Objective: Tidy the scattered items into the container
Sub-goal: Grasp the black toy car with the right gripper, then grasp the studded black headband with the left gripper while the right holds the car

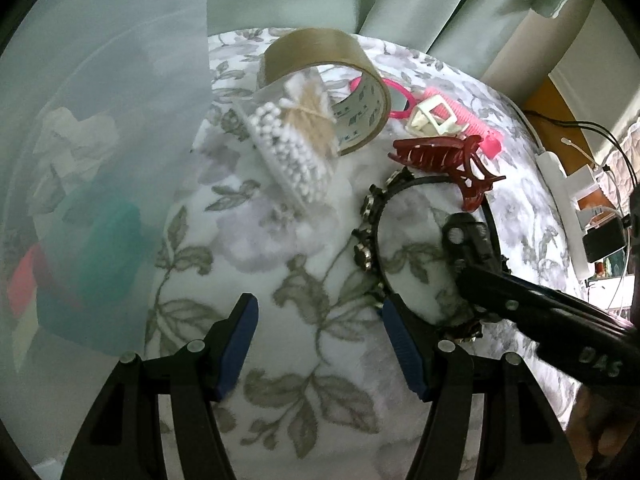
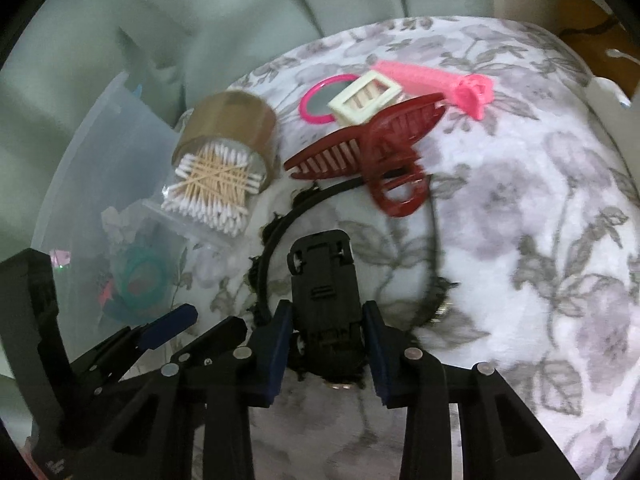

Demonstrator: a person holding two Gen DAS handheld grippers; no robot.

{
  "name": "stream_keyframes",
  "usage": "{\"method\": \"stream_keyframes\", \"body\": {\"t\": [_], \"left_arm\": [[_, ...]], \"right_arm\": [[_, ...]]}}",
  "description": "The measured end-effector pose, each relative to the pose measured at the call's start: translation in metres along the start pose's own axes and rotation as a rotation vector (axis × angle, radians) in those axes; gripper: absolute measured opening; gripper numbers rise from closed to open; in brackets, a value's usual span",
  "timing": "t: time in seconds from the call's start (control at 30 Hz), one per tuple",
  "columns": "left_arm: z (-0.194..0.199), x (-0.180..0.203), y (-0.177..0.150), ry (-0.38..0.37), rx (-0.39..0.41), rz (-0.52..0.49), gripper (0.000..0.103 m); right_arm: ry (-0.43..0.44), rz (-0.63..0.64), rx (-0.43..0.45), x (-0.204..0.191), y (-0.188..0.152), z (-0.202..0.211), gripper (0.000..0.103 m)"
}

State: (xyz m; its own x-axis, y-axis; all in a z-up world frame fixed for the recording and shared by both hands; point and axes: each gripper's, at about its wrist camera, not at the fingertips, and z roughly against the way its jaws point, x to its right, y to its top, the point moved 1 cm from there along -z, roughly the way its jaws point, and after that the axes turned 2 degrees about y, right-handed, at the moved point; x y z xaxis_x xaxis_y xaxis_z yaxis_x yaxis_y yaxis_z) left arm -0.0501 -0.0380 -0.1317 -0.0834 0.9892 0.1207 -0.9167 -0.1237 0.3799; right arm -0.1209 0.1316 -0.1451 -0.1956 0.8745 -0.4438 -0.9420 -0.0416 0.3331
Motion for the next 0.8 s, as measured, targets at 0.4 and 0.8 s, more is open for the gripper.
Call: {"method": "stream_keyframes", "body": {"t": [0.4,0.8], "left_arm": [[0.009,0.0,0.002,-0.055,0.021,-0.025,0.066],[-0.007,0.008,0.021,-0.016,0.017,-0.036,0.029]], "right_arm": [[-0.035,-0.059,0.095,0.032,0.006,0.042,0.038],[-0.051,-0.103,0.099,0.053,0.003,0.046,0.038]]}}
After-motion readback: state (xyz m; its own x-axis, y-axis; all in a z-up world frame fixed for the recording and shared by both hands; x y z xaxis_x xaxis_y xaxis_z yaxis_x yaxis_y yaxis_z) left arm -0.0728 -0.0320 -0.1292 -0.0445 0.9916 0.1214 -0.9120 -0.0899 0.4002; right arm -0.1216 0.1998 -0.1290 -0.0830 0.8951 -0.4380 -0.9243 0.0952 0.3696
